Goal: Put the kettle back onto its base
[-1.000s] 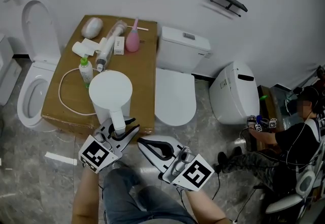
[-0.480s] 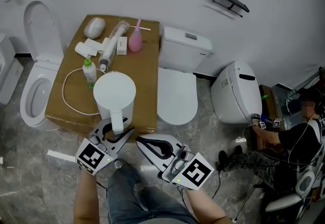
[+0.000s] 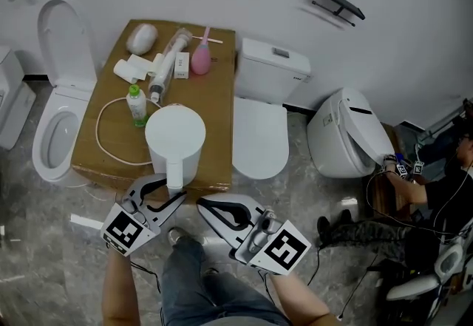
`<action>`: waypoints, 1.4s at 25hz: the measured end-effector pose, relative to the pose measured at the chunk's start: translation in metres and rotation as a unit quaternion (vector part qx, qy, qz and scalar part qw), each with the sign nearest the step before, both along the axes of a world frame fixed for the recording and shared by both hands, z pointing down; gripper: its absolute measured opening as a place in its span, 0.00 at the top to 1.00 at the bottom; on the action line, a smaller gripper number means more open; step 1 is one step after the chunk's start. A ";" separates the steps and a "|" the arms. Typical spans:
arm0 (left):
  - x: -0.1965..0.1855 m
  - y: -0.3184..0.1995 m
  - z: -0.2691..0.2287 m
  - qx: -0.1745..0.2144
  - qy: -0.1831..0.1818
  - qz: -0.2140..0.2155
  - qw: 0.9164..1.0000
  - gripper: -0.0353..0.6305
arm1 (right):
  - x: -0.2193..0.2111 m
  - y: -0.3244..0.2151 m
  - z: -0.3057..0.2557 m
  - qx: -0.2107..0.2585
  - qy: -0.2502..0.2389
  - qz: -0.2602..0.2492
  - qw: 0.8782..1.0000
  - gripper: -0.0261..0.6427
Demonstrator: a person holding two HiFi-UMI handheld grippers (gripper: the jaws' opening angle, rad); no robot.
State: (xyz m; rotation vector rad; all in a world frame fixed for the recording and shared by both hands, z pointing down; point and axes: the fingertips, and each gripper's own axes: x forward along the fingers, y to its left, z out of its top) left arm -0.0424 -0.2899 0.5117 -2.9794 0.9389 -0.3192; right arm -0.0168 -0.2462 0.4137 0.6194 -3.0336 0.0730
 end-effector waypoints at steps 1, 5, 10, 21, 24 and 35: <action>-0.005 0.002 -0.003 0.002 0.003 -0.004 1.000 0.71 | -0.001 0.000 -0.001 -0.001 0.001 0.000 1.000 0.95; -0.026 0.010 -0.018 0.006 0.028 -0.038 0.999 0.71 | -0.009 0.002 -0.007 0.003 -0.003 -0.005 1.000 0.95; -0.045 0.028 -0.047 0.030 0.034 -0.077 0.996 0.87 | -0.019 0.017 -0.020 0.005 -0.008 -0.020 1.000 0.95; -0.017 0.092 -0.126 0.044 0.073 -0.092 0.992 0.93 | -0.002 0.067 -0.065 0.039 -0.023 -0.027 0.999 0.95; -0.003 0.120 -0.145 0.044 0.070 -0.096 0.992 0.93 | 0.006 0.087 -0.072 0.044 -0.026 -0.027 0.998 0.95; 0.020 0.173 -0.191 0.061 0.062 -0.088 0.992 0.93 | 0.013 0.131 -0.092 0.064 -0.019 -0.034 0.997 0.95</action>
